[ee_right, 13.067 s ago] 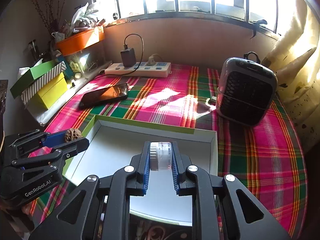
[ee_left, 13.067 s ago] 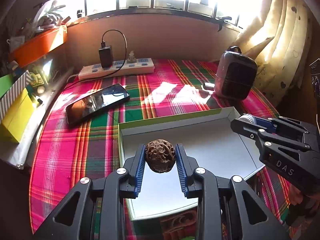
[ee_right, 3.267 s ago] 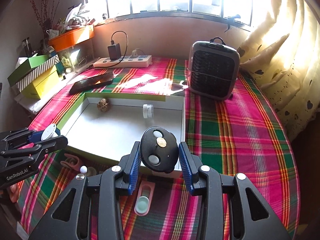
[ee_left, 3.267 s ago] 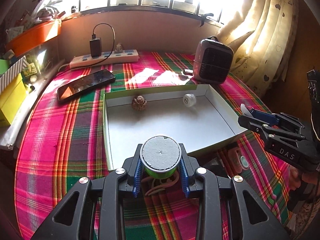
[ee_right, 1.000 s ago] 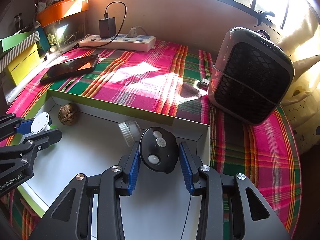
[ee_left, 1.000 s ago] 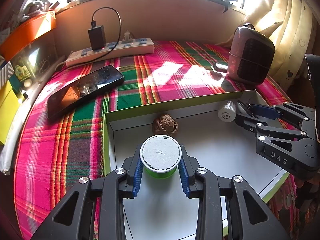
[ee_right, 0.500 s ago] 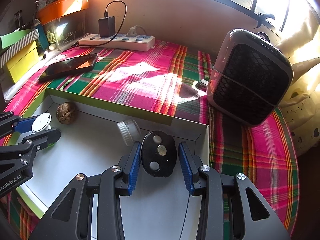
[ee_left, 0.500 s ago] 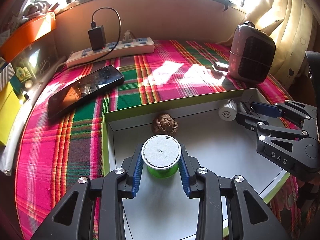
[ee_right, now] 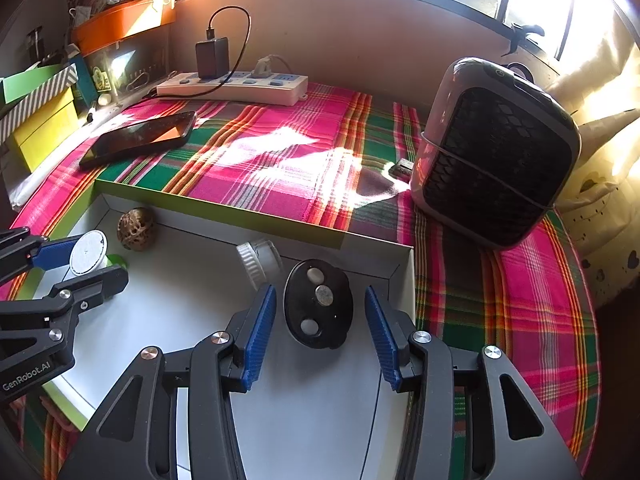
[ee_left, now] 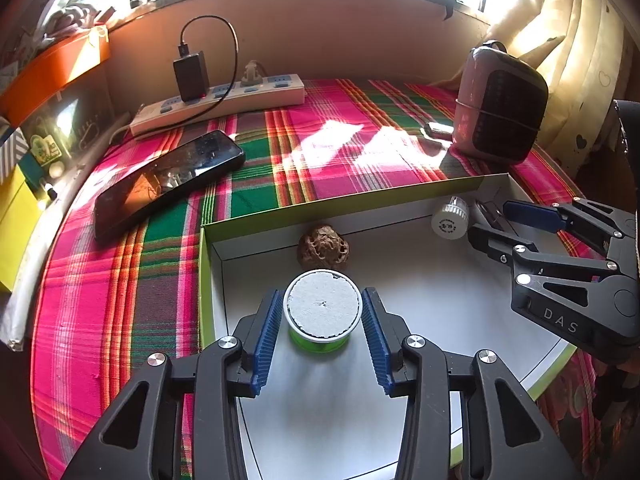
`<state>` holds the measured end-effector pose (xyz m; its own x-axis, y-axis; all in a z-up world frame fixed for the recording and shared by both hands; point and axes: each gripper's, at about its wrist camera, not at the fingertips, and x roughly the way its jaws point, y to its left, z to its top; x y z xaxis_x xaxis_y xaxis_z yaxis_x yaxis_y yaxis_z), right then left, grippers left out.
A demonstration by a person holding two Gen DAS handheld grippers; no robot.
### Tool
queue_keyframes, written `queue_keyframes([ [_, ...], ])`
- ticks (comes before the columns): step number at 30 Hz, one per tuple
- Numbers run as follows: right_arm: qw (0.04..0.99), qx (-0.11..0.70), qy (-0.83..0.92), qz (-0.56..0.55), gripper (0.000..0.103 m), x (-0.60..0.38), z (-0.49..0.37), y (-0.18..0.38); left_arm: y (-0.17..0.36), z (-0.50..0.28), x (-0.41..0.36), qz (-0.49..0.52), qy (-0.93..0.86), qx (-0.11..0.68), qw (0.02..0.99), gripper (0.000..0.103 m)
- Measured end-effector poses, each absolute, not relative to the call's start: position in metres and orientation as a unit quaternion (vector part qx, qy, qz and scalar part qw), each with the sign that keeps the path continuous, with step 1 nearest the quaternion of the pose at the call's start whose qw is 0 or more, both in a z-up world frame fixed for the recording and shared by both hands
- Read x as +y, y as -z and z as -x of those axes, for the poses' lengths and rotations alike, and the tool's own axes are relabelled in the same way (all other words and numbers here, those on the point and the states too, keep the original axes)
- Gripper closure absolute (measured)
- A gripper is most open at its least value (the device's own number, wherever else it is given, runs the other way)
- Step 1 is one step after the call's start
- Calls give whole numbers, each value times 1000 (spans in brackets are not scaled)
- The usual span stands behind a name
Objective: Organize objects
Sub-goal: 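Lower and release the black case with the right gripper while the left releases the spool, then withdraw both open grippers from the box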
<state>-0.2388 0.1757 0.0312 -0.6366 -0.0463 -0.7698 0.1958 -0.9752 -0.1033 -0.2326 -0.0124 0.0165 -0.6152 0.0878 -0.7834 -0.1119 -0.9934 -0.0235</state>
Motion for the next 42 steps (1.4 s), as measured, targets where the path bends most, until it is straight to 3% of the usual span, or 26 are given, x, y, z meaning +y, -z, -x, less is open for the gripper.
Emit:
queue_keyframes([
  [8,66,80,907,-409,51,177,230,-39,-21,223,-11,428,-902,16,54,60],
  [42,63,38,931,-357,51,185,149,-73,-53,153,-9,380,-923,4,63,60],
])
